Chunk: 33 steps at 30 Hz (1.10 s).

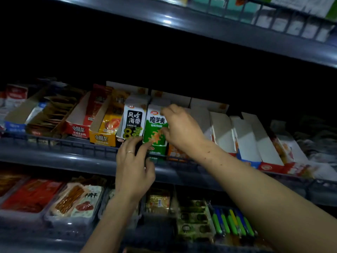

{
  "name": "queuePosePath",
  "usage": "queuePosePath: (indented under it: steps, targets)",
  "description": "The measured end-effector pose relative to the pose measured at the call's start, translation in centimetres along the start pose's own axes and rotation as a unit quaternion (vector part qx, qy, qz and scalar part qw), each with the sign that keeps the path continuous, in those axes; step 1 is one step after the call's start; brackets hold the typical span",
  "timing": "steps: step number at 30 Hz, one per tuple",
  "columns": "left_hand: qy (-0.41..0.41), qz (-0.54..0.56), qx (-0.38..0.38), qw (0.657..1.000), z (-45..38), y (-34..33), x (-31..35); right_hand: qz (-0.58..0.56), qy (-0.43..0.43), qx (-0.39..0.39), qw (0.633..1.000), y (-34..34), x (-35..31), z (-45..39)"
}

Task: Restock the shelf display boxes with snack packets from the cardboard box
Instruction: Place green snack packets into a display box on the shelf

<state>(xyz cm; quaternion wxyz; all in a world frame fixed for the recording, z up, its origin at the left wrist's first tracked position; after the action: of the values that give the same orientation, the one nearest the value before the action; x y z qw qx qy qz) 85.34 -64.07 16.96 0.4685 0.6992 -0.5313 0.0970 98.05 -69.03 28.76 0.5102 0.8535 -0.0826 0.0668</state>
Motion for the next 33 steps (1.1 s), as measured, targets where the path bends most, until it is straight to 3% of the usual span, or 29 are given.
queuePosePath:
  steps: [3, 6, 8, 13, 19, 23, 27, 30, 33]
  targets:
    - [0.008, 0.063, -0.052, 0.997, 2.1, 1.0, 0.1, -0.102, -0.018, -0.031, 0.994, 0.2, -0.7, 4.1]
    - [0.083, 0.079, -0.222, 0.968, 4.2, 1.0, -0.7, -0.199, -0.053, -0.098, 0.974, -0.8, -1.4, 9.4]
    - [0.081, 0.021, -0.341, 0.936, 6.1, 0.4, -2.1, -0.26, -0.087, -0.184, 0.944, -2.4, -2.2, 13.4]
    - [0.057, -0.101, -0.501, 0.858, 12.3, -0.4, -4.9, -0.329, -0.161, -0.302, 0.88, -8.4, -5.0, 24.0]
    - [0.075, -0.129, -0.553, 0.82, 20.1, -1.4, -6.1, -0.346, -0.25, -0.447, 0.786, -16.2, -7.1, 35.7]
    - [0.142, -0.103, -0.569, 0.804, 26.3, -3.7, -6.5, -0.308, -0.318, -0.487, 0.753, -20.2, -8.4, 43.2]
    - [0.236, -0.073, -0.595, 0.765, 31.9, -6.3, -6.6, -0.307, -0.402, -0.476, 0.719, -23.5, -9.9, 47.5]
    - [0.311, -0.074, -0.593, 0.739, 35.5, -7.6, -7.1, -0.297, -0.526, -0.417, 0.679, -25.5, -10.7, 48.5]
    - [0.365, -0.077, -0.564, 0.736, 37.9, -8.5, -7.6, -0.248, -0.59, -0.381, 0.667, -26.9, -10.9, 48.5]
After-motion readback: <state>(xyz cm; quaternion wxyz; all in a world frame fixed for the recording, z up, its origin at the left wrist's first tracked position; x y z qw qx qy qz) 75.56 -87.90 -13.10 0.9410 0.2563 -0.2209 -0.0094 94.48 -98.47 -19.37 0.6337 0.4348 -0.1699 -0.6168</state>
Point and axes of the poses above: each hand's wrist, its own z-axis away from the middle knuckle, its own y-axis out of the back of the hand, x = y × z, the point moved 1 cm from there along -z, towards the middle knuckle, and after that the axes turned 12 degrees about y, right-handed, at the moved point
